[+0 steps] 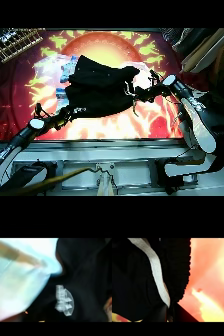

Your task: Fold the clothes and pants, and hang the long-sleeved shirts on hangers.

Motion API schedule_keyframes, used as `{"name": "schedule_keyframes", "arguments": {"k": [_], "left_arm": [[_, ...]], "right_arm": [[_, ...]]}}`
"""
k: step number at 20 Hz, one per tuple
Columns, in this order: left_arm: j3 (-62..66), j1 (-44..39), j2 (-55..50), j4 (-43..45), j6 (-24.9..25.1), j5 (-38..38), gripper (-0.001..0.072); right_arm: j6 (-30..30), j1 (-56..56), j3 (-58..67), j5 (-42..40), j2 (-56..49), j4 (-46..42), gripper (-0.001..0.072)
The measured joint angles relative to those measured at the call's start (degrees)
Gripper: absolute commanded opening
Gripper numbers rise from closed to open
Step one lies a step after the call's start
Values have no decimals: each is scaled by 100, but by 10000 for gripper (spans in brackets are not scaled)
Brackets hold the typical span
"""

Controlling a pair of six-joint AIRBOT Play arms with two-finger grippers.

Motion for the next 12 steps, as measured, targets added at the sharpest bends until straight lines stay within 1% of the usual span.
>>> {"name": "schedule_keyframes", "arguments": {"k": [3,6,10,12], "left_arm": [[350,0,-57,-76,284,52,25],[748,13,129,-94,691,-44,25],[1480,101,885,-92,1303,-133,23],[2033,129,1399,-92,1733,-151,23]], "right_arm": [[-90,0,0,44,39,-15,55],[-136,-22,0,50,278,-17,55],[-160,-144,70,39,1014,90,53],[-170,-177,291,-15,1528,155,53]]}}
